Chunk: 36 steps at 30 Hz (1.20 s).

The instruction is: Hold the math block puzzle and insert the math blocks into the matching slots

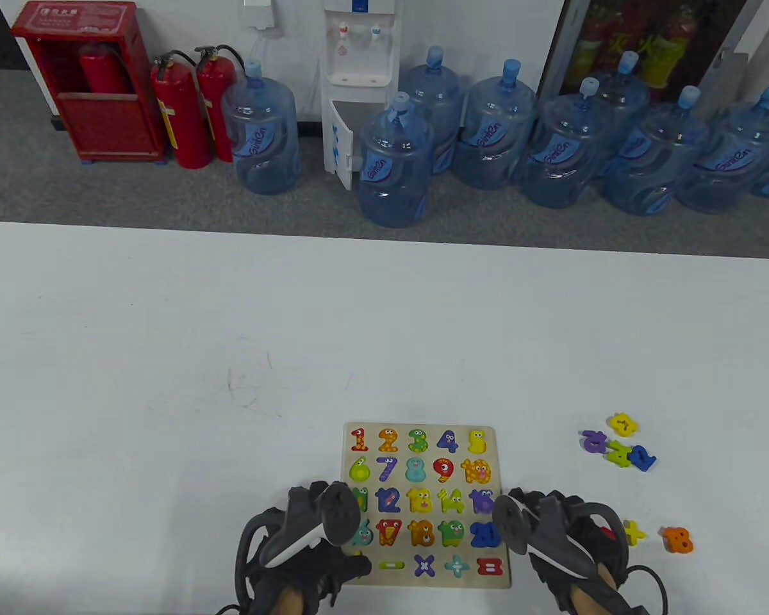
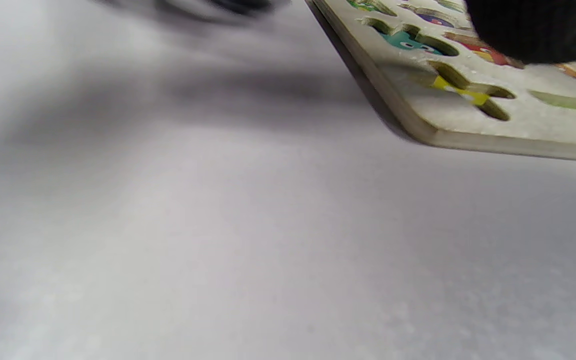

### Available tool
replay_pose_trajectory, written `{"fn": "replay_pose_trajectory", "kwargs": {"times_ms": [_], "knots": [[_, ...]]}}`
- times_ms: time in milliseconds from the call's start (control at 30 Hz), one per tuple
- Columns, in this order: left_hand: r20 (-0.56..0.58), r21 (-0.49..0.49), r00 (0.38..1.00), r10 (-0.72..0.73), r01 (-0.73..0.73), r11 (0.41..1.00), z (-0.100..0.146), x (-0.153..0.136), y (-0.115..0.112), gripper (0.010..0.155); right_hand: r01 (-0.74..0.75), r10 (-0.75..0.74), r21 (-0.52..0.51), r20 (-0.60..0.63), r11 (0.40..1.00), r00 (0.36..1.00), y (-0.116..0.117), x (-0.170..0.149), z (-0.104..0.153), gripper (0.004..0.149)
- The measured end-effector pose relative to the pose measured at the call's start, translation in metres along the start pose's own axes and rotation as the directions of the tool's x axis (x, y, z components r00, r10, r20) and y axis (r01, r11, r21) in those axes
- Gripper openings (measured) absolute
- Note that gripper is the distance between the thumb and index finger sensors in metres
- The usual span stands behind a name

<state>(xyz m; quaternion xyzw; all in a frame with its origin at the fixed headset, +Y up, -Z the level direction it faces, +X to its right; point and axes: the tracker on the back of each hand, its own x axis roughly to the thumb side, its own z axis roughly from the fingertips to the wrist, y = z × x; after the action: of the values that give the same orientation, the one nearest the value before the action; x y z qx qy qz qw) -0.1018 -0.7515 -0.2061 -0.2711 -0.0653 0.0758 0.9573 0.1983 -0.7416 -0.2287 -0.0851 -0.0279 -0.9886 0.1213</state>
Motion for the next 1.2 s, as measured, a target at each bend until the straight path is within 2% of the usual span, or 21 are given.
{"fn": "replay_pose_trajectory", "kwargs": {"times_ms": [167, 400, 667, 900, 1033, 1200], "knots": [[0.0, 0.004, 1.0, 0.006, -0.006, 1.0, 0.0, 0.0, 0.0, 0.1, 0.014, -0.014, 0.003, 0.008, 1.0, 1.0, 0.002, 0.0, -0.001, 0.058], [-0.019, 0.016, 1.0, 0.004, -0.003, 1.0, 0.0, -0.003, 0.002, 0.1, 0.051, -0.046, -0.067, 0.072, 0.996, 0.996, -0.016, 0.015, 0.004, 0.058], [-0.024, 0.025, 1.0, 0.007, -0.006, 1.0, 0.001, -0.006, 0.004, 0.099, 0.073, -0.054, -0.099, 0.178, 0.992, 0.983, -0.035, 0.048, 0.005, 0.057], [-0.022, 0.025, 1.0, 0.008, -0.007, 1.0, 0.001, -0.006, 0.004, 0.099, 0.07, -0.03, -0.116, 0.314, 0.991, 0.949, -0.045, 0.093, 0.017, 0.058], [-0.02, 0.025, 1.0, 0.006, -0.006, 1.0, 0.001, -0.006, 0.004, 0.099, 0.062, -0.019, -0.106, 0.369, 0.992, 0.929, -0.043, 0.112, 0.024, 0.058], [-0.018, 0.023, 1.0, 0.007, -0.006, 1.0, 0.002, -0.005, 0.004, 0.099, 0.055, -0.01, -0.1, 0.403, 0.993, 0.915, -0.04, 0.12, 0.028, 0.058]]}}
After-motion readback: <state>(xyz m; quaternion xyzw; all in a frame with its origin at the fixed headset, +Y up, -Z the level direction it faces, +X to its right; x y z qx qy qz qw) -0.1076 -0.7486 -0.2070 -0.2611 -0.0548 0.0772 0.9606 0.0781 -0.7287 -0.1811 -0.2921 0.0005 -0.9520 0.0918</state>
